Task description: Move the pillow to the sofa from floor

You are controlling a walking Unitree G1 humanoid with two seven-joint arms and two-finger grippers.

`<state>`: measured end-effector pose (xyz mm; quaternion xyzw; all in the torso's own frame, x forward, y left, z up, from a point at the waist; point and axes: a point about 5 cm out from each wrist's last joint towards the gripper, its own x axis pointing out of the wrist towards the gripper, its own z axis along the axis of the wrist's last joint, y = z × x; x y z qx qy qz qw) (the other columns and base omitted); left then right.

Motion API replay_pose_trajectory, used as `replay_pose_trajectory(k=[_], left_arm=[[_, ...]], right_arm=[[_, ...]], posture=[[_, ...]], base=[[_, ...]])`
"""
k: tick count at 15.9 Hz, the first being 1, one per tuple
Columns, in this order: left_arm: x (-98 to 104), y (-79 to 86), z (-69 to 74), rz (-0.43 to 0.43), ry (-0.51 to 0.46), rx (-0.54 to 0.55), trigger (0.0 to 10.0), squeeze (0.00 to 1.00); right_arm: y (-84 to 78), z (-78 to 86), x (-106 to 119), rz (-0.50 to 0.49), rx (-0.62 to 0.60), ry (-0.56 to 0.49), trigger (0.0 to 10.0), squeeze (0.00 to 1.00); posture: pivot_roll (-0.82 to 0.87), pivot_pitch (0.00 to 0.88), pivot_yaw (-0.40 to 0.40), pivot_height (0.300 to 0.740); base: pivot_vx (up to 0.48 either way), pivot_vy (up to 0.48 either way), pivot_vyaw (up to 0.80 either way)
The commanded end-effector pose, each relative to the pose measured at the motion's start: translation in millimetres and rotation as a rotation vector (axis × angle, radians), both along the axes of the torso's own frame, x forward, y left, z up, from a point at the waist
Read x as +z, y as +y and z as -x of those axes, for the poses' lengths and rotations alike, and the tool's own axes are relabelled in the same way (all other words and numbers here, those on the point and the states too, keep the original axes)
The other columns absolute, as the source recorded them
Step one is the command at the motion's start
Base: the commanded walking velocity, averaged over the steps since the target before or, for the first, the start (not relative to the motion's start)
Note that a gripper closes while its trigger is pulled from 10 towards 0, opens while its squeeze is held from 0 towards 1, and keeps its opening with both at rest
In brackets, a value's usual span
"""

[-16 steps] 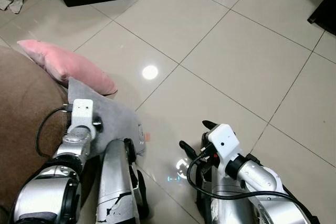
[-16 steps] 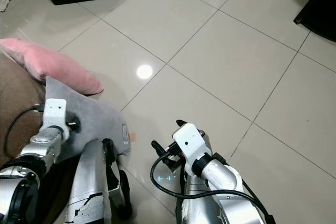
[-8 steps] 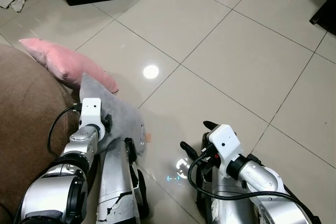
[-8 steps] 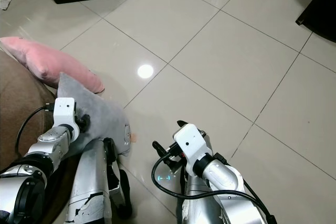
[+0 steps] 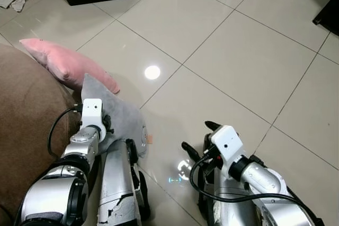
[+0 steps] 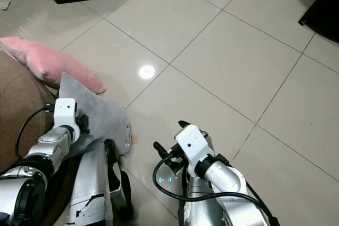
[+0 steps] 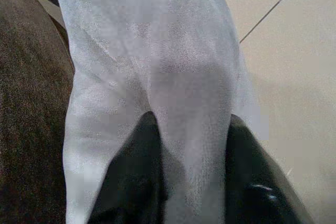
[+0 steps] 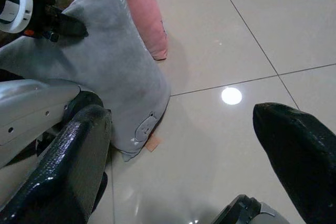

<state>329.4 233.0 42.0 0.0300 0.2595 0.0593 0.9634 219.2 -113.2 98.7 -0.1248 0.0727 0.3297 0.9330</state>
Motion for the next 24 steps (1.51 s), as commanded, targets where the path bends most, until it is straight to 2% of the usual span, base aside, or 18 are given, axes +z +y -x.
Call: replay_pose_trajectory(k=[1,5,7,9,10,11,13,14,15,16,17,20,22,24], left_arm=[[-11,-2.6,7.6,0.027,0.042,-0.002,0.0,0.00],[-8,-12.7,3.1,0.073,0.025,-0.040,0.0,0.00],[2,-18.1,-6.4,0.123,-0.015,-0.035,0.0,0.00],[13,-29.3,-16.0,0.204,-0.075,-0.079,0.0,0.00],[25,-36.4,-23.5,0.270,-0.141,-0.105,0.0,0.00],[29,-39.2,-26.2,0.294,-0.165,-0.112,0.0,0.00],[62,-51.1,-37.6,0.360,-0.358,-0.194,0.0,0.00],[98,-65.3,-37.2,0.305,-0.543,-0.303,0.0,0.00],[107,-68.8,-34.2,0.283,-0.589,-0.322,0.0,0.00],[133,-81.9,-21.0,0.294,-0.699,-0.373,5.1,0.00],[148,-96.0,-9.6,0.335,-0.744,-0.426,10.0,0.00],[164,-110.8,12.8,0.296,-0.809,-0.489,10.0,0.00],[163,-113.6,24.0,0.173,-0.812,-0.502,10.0,0.00],[160,-117.0,29.1,0.169,-0.781,-0.509,10.0,0.00]], right_arm=[[0.9,2.7,-4,-0.012,0.017,0.017,10.0,0.00],[0.2,-0.9,-6,-0.014,0.012,0.013,10.0,0.00],[-0.1,-7.7,-6,-0.017,0.007,0.001,10.0,0.00],[-1.6,-8.5,-6,-0.027,-0.027,-0.004,10.0,0.00],[-4.4,-9.5,-6,-0.032,-0.077,-0.006,10.0,0.00],[-6.3,-11.3,-6,-0.036,-0.102,-0.009,10.0,0.00],[-15.8,-11.9,8,-0.108,-0.252,-0.069,10.0,0.00],[-27.1,-14.7,20,-0.195,-0.394,-0.101,10.0,0.00],[-28.8,-13.7,22,-0.207,-0.420,-0.104,10.0,0.00],[-31.5,-10.9,31,-0.212,-0.465,-0.141,10.0,0.00],[-34.8,-12.1,38,-0.228,-0.507,-0.163,10.0,0.00],[-30.9,-24.1,50,-0.248,-0.545,-0.212,10.0,0.00],[-33.4,-34.1,63,-0.266,-0.574,-0.238,10.0,0.00],[-34.9,-38.3,63,-0.268,-0.584,-0.226,10.0,0.00]], posture=[[-0.07,0.276,0.047,0.535],[-0.06,0.239,0.044,0.535],[-0.05,0.209,0.039,0.535],[-0.06,0.173,0.045,0.535],[-0.07,0.129,0.055,0.535],[-0.07,0.105,0.061,0.535],[-0.09,0.067,0.068,0.535],[-0.09,0.053,0.071,0.545],[-0.09,0.051,0.073,0.550],[-0.09,0.040,0.074,0.560],[-0.08,0.032,0.065,0.575],[-0.09,0.000,0.078,0.600],[-0.09,0.000,0.069,0.620],[-0.07,0.000,0.056,0.635]], base=[[0.000,0.000,0.00],[0.000,0.000,0.00],[0.000,0.000,0.00],[0.000,0.000,0.00],[0.000,0.000,0.00],[0.000,0.000,0.00],[0.000,0.000,0.00],[0.000,0.000,0.00],[0.000,0.000,0.00],[0.000,0.000,0.00],[0.000,0.000,0.00],[0.000,0.000,0.00],[0.000,0.000,0.00],[0.000,0.000,0.00]])
